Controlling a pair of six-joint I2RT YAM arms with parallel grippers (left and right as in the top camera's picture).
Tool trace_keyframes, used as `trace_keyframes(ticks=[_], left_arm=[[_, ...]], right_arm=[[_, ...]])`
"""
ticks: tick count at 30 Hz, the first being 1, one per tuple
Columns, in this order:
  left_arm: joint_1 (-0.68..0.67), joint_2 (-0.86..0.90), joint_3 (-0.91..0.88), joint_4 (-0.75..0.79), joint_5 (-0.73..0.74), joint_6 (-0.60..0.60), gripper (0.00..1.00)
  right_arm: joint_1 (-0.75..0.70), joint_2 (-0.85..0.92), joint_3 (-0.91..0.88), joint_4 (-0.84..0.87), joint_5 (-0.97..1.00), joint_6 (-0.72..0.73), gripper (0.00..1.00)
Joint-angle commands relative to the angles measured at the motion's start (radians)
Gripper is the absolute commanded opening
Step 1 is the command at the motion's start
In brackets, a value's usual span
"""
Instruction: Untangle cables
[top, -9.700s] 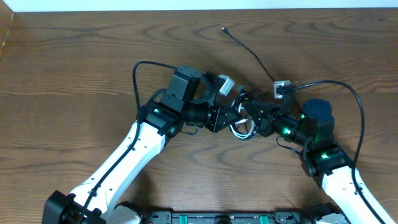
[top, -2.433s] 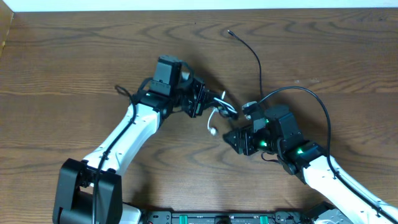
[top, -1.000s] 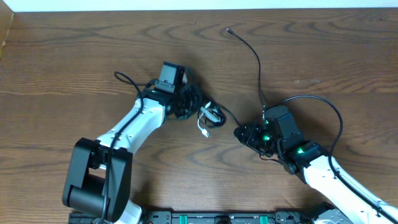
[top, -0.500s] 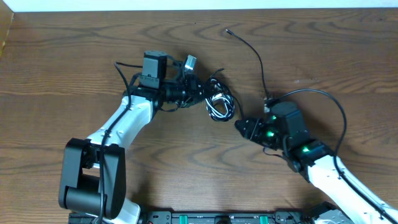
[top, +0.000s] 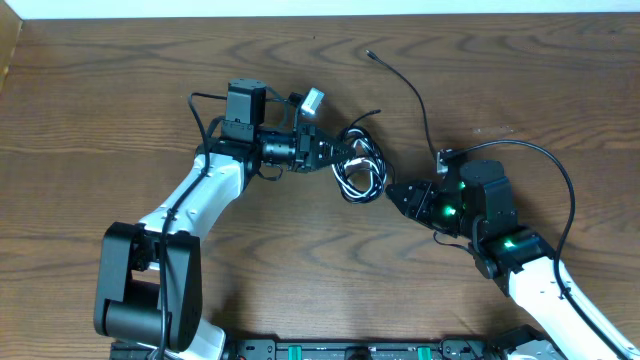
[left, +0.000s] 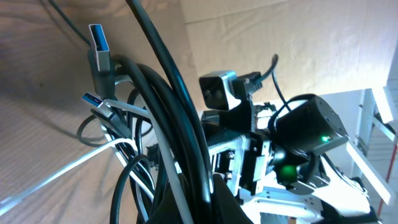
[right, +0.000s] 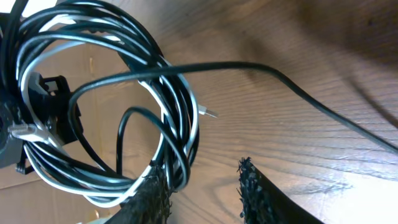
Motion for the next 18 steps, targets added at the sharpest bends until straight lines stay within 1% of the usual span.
trace_keyframes(ticks=[1,5,7,12,18], left_arm=[[0.002,-0.015,0.011,0.005,0.071,0.006,0.08],[0.002,-0.015,0.011,0.005,0.071,-0.022,0.08],[-0.003,-0.015,0.011,0.005,0.071,-0.023,0.08],[-0.025,-0.015,0.011,0.005,0.071,-0.03,0.08],[-0.043,-0.015,0.011,0.005,0.067,-0.034,0.08]], right_arm=[[-0.004,-0.005,0.004,0.006,-0.027,0.052,0.34],[-0.002,0.0,0.004,0.006,-0.023,0.063,0.29],[-0.002,0.009,0.004,0.01,-0.024,0.101,0.25],[-0.002,0.027,0.004,0.017,-0.029,0.185,0.2],[0.002,0.029,0.004,0.033,-0.052,0.202,0.2]])
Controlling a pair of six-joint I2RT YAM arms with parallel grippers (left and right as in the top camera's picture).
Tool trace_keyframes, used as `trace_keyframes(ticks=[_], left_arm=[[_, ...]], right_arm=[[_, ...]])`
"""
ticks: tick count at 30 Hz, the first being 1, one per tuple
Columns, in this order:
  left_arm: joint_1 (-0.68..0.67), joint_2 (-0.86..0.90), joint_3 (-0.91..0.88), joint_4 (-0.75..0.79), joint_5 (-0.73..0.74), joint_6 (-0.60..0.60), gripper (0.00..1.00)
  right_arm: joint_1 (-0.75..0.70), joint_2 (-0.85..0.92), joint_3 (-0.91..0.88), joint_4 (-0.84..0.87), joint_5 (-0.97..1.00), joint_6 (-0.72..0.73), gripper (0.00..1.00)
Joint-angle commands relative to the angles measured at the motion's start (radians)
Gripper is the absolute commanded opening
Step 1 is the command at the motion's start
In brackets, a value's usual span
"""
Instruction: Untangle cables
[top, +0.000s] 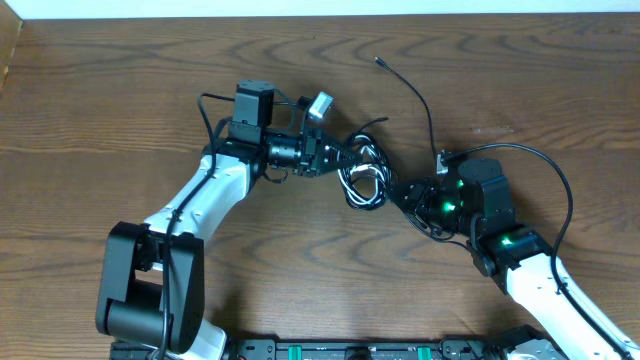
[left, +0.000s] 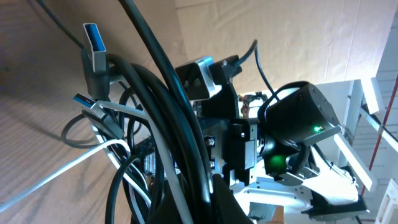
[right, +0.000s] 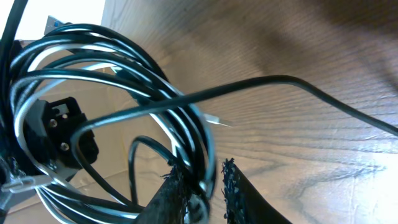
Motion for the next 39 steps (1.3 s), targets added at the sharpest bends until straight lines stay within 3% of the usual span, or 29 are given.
trace_keyframes(ticks=[1,7,12,19,22,24,25,27,35,39], left_arm=[[-0.003,-0.015,0.011,0.005,0.039,-0.006,0.08],[-0.003,-0.015,0.011,0.013,0.039,-0.044,0.08],[-0.003,-0.015,0.011,0.013,0.039,-0.051,0.07],[-0.003,-0.015,0.011,0.013,0.039,-0.058,0.08],[-0.003,-0.015,0.011,0.013,0.038,-0.058,0.08],[-0.003,-0.015,0.011,0.012,0.026,-0.06,0.08],[-0.003,-0.015,0.011,0.012,0.013,-0.074,0.08],[-0.003,-0.015,0.011,0.013,-0.012,-0.102,0.08],[-0.003,-0.015,0.011,0.013,-0.017,-0.123,0.07],[-0.005,-0.015,0.011,0.013,-0.017,-0.15,0.08]], right_arm=[[0.002,0.004,0.004,0.003,-0.018,0.029,0.2],[0.014,0.021,0.004,0.003,-0.019,0.108,0.14],[0.018,0.047,0.004,0.003,-0.024,0.137,0.01],[0.018,0.068,0.004,0.003,-0.042,0.191,0.01],[0.018,0.068,0.004,0.028,-0.012,0.092,0.01],[0.018,0.068,0.004,0.055,0.0,-0.056,0.11],[0.018,0.068,0.004,0.06,0.0,-0.111,0.2],[0.017,0.068,0.004,0.06,0.0,-0.138,0.35],[0.018,0.068,0.004,0.086,-0.026,-0.13,0.32],[0.019,0.071,0.004,0.085,-0.046,-0.043,0.3]])
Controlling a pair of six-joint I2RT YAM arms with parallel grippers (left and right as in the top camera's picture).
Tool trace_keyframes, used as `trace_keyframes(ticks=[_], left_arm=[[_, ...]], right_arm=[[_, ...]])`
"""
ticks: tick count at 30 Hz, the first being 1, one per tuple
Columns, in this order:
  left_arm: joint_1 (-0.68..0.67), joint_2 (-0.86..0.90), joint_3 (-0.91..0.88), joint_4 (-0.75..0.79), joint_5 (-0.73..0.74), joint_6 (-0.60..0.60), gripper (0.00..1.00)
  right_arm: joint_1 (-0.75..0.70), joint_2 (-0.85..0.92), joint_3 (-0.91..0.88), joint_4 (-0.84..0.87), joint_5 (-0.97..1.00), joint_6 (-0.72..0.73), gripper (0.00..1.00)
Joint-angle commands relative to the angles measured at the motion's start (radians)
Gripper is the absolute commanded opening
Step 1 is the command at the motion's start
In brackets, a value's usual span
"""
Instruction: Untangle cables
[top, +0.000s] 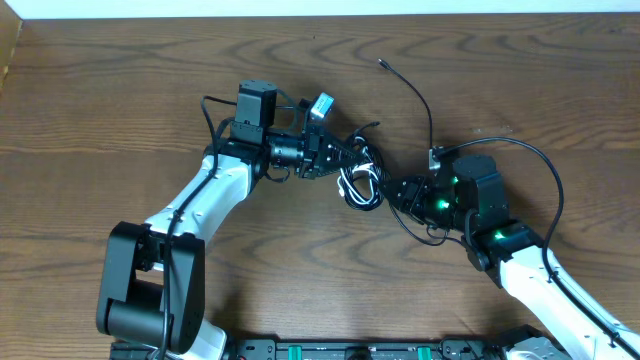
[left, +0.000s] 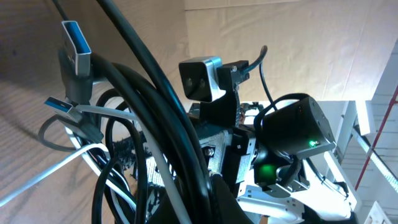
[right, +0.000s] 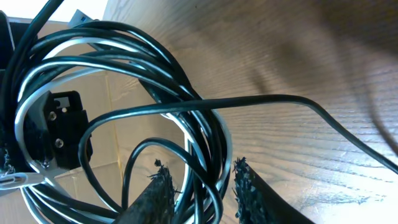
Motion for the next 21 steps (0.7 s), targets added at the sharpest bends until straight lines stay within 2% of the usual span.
trace_keyframes(ticks=[1,6,10,12,15,16,21], left_arm=[[-0.002,-0.015,0.011,0.008,0.016,-0.032,0.08],[-0.002,-0.015,0.011,0.008,0.016,-0.043,0.08],[-0.002,-0.015,0.011,0.008,0.016,-0.044,0.08],[-0.002,-0.015,0.011,0.008,0.016,-0.046,0.08],[-0.002,-0.015,0.011,0.008,0.016,-0.046,0.08],[-0.002,-0.015,0.011,0.008,0.016,-0.046,0.07],[-0.002,-0.015,0.011,0.008,0.016,-0.042,0.08]], right_arm=[[0.011,0.009,0.004,0.002,-0.023,0.063,0.3],[0.034,0.035,0.004,0.006,-0.019,0.137,0.29],[0.068,0.072,0.004,0.008,-0.019,0.267,0.32],[0.08,0.09,0.004,0.008,-0.014,0.313,0.25],[0.079,0.103,0.004,0.009,-0.01,0.348,0.04],[0.077,0.103,0.004,0.013,-0.005,0.349,0.01],[0.05,0.103,0.004,0.015,0.04,0.288,0.01]])
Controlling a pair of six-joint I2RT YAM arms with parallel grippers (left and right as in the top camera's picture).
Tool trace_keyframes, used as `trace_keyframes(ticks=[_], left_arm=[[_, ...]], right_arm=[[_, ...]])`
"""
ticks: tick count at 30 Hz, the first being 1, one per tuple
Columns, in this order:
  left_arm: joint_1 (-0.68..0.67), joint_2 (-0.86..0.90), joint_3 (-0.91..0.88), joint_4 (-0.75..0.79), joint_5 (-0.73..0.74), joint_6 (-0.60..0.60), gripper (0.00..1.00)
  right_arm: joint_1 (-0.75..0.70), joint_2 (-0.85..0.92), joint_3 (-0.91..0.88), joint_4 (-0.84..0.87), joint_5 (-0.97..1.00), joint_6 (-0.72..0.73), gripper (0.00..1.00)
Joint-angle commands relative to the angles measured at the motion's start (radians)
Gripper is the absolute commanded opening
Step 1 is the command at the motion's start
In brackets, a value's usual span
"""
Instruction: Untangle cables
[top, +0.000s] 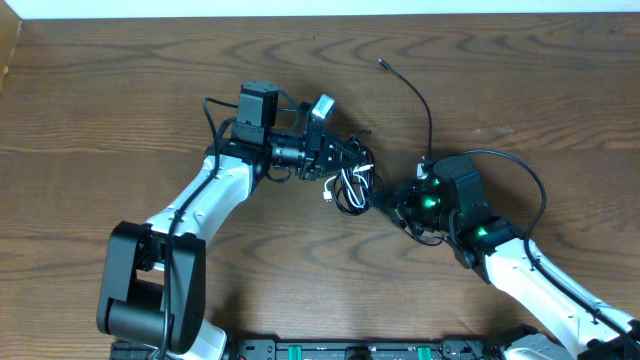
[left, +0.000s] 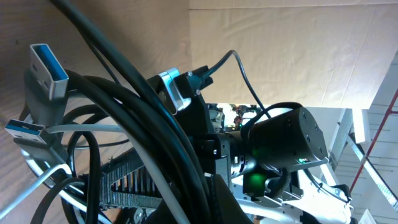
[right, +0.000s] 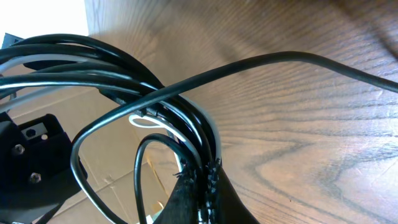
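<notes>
A tangled bundle of black and white cables (top: 352, 185) hangs between my two grippers, just above the wooden table (top: 120, 100). My left gripper (top: 335, 160) is shut on the bundle's upper left side; in the left wrist view the strands (left: 155, 143) run down into its shut jaws (left: 199, 190), with two blue USB plugs (left: 46, 71) sticking out. My right gripper (top: 380, 203) is shut on strands at the bundle's lower right (right: 202, 180). One black cable (right: 298, 59) leads off the bundle towards the far right, ending in a loose plug (top: 383, 63).
The right arm's own black lead (top: 530, 185) loops beside its wrist. The table's far edge meets a white wall (top: 300, 6). A cardboard-coloured backdrop (left: 280, 50) fills the wrist views behind the cables.
My right gripper, which stood open around some strands, has shut on them and shifted a little left. The bundle sits slightly lower and tighter. The left gripper still holds its side.
The left gripper held the bundle throughout and shifted slightly right. My right gripper first stood open beside the bundle, then narrowed on its strands, then was open around them closer in, and now it is shut on them.
</notes>
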Motion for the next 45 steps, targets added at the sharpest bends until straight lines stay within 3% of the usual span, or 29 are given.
trace_keyframes(ticks=[1,5,15,20,23,26,30,34,45], left_arm=[[0.004,-0.015,0.011,0.011,0.028,0.0,0.08],[0.004,-0.015,0.011,0.011,0.027,0.035,0.08],[0.005,-0.015,0.011,0.011,-0.108,0.048,0.08],[0.005,-0.015,0.011,0.011,-0.133,0.047,0.08],[0.005,-0.015,0.011,0.011,-0.133,0.013,0.08],[0.005,-0.015,0.011,0.013,-0.133,-0.079,0.07],[0.005,-0.015,0.011,0.052,-0.105,-0.134,0.08],[0.005,-0.015,0.011,0.079,-0.099,-0.165,0.08],[0.005,-0.015,0.011,0.082,-0.099,-0.187,0.08]], right_arm=[[-0.027,0.012,-0.001,-0.014,0.042,-0.057,0.01],[-0.07,0.005,-0.001,-0.075,0.071,-0.146,0.01],[-0.233,-0.156,0.0,-0.509,0.396,-0.361,0.01],[-0.283,-0.276,0.0,-0.576,0.413,-0.474,0.01],[-0.283,-0.314,0.0,-0.563,0.313,-0.511,0.04],[-0.283,-0.314,-0.001,-0.538,0.165,-0.459,0.25],[-0.264,-0.269,-0.001,-0.426,-0.02,-0.367,0.4],[-0.204,-0.188,-0.001,-0.32,-0.028,-0.24,0.38],[-0.09,0.065,-0.001,-0.047,0.013,-0.079,0.23]])
